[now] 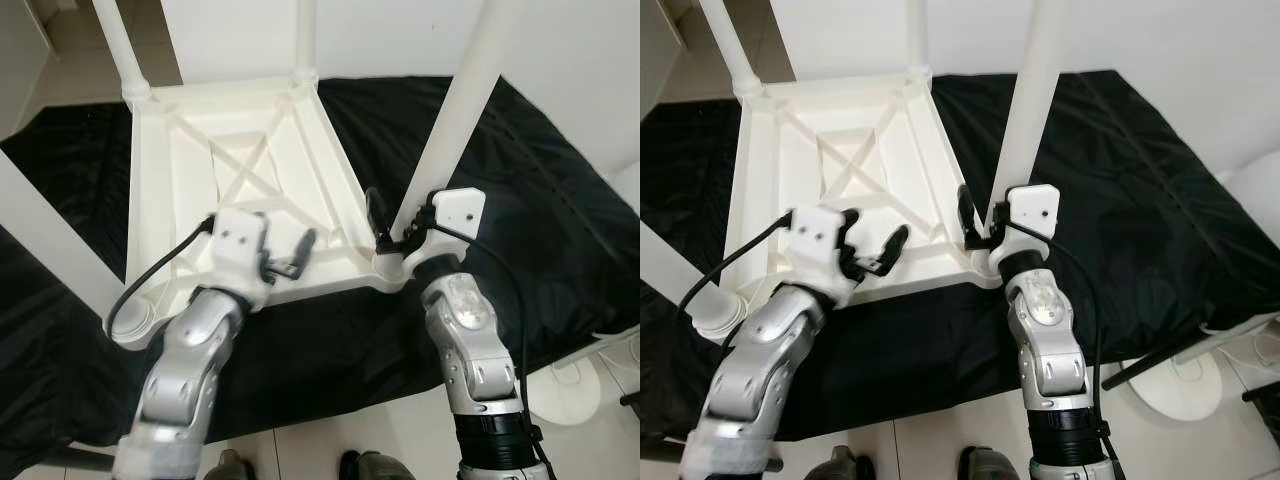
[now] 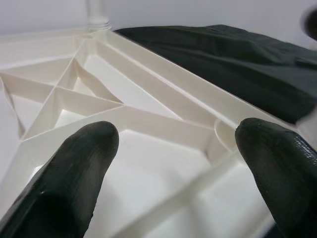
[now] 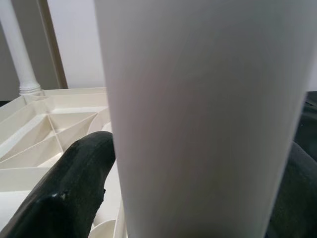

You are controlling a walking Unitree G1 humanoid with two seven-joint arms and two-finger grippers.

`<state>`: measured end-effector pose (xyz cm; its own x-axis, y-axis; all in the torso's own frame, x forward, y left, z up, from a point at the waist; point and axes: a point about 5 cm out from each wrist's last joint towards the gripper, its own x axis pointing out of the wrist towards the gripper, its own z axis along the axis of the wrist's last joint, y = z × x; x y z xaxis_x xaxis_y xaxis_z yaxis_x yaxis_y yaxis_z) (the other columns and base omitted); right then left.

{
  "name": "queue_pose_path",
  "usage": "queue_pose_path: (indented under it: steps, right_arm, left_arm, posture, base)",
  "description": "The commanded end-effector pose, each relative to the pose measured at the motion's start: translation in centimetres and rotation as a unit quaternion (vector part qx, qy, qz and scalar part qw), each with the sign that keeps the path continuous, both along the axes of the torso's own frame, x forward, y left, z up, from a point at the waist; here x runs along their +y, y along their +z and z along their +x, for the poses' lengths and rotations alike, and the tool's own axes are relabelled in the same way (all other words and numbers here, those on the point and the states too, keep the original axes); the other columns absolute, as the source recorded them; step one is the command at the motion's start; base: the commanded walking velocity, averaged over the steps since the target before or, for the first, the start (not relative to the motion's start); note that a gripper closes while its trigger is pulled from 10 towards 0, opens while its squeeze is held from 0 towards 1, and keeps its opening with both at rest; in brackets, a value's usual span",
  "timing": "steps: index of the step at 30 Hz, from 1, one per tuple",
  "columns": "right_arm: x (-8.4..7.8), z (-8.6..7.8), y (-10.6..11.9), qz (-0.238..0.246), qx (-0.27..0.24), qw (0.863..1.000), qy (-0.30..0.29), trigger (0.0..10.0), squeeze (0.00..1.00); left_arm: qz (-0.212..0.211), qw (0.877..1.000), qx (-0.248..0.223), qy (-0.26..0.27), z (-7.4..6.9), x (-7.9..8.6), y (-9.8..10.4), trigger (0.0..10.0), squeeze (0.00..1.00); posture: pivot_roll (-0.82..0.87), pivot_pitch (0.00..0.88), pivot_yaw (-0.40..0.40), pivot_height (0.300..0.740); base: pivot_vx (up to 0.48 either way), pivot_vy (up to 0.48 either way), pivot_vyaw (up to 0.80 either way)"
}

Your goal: Building children table

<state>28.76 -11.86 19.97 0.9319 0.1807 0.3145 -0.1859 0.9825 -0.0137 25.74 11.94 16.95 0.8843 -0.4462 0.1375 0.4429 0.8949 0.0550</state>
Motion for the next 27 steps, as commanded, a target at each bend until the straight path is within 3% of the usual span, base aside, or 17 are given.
queue_pose_path:
  steps: [1, 3, 5, 7, 8, 9, 10, 15, 16, 20, 27]
  right_arm:
    - [0.0, 0.2, -0.3, -0.004, 0.005, 1.0, -0.004, 10.0, 0.0]
    - [0.0, 0.2, -0.3, -0.004, 0.005, 1.0, -0.004, 10.0, 0.0]
    - [0.1, 0.5, -0.4, -0.011, 0.008, 1.0, -0.005, 10.0, 0.0]
    - [0.1, 0.5, -0.4, -0.011, 0.008, 1.0, -0.005, 10.0, 0.0]
    - [0.3, 0.7, -0.4, -0.019, 0.009, 1.0, -0.005, 10.0, 0.0]
    - [0.3, 0.7, -0.4, -0.019, 0.009, 1.0, -0.005, 10.0, 0.0]
    - [0.5, 0.8, -0.4, -0.023, 0.009, 1.0, -0.005, 10.0, 0.0]
    - [0.8, 0.9, -0.3, -0.027, 0.009, 1.0, -0.004, 10.0, 0.0]
    - [1.5, 0.9, 0.0, -0.04, 0.002, 0.999, 0.001, 10.0, 0.0]
    - [1.9, 0.8, 0.5, -0.047, -0.005, 0.999, 0.004, 10.0, 0.0]
    - [1.8, 0.8, 0.8, -0.055, -0.013, 0.998, -0.006, 10.0, 0.0]
  left_arm:
    - [0.0, 0.997, -0.025, -0.076, -1.0, -0.5, 0.7, 10.0, 0.0]
    - [0.0, 0.997, -0.025, -0.076, -1.0, -0.5, 0.7, 10.0, 0.0]
    - [0.006, 0.991, -0.017, -0.134, -1.8, -0.9, 0.7, 10.0, 0.0]
    - [0.006, 0.991, -0.017, -0.134, -1.8, -0.9, 0.7, 10.0, 0.0]
    - [0.007, 0.985, -0.013, -0.169, -2.2, -1.3, 0.6, 10.0, 0.0]
    - [0.007, 0.985, -0.013, -0.169, -2.2, -1.3, 0.6, 10.0, 0.0]
    - [0.026, 0.977, -0.01, -0.21, -2.6, -1.8, 0.4, 10.0, 0.0]
    - [0.044, 0.969, -0.007, -0.244, -2.9, -2.2, 0.3, 10.0, 0.0]
    - [0.102, 0.944, 0.008, -0.314, -4.1, -2.9, -0.5, 10.0, 0.0]
    - [0.117, 0.931, 0.026, -0.343, -4.6, -2.9, -1.0, 10.0, 0.0]
    - [0.12, 0.927, 0.023, -0.353, -4.9, -2.8, -1.0, 10.0, 0.0]
  posture:
    - [-0.05, 0.103, 0.006, 0.74]
    - [-0.05, 0.103, 0.006, 0.74]
    - [-0.04, 0.103, 0.005, 0.74]
    - [-0.04, 0.103, 0.005, 0.74]
    - [-0.04, 0.103, 0.002, 0.74]
    - [-0.04, 0.103, 0.002, 0.74]
    - [-0.04, 0.106, -0.001, 0.74]
    - [-0.04, 0.106, -0.005, 0.74]
    - [-0.04, 0.107, -0.005, 0.74]
    - [-0.05, 0.108, -0.002, 0.74]
    - [-0.05, 0.108, 0.0, 0.74]
  base:
    - [0.0, 0.0, 0.0]
    - [0.0, 0.0, 0.0]
    - [0.0, 0.0, 0.0]
    - [0.0, 0.0, 0.0]
    - [0.0, 0.0, 0.0]
    - [0.0, 0.0, 0.0]
    - [0.0, 0.0, 0.0]
    - [0.0, 0.0, 0.0]
    - [0.0, 0.0, 0.0]
    - [0.0, 0.0, 0.0]
    - [0.0, 0.0, 0.0]
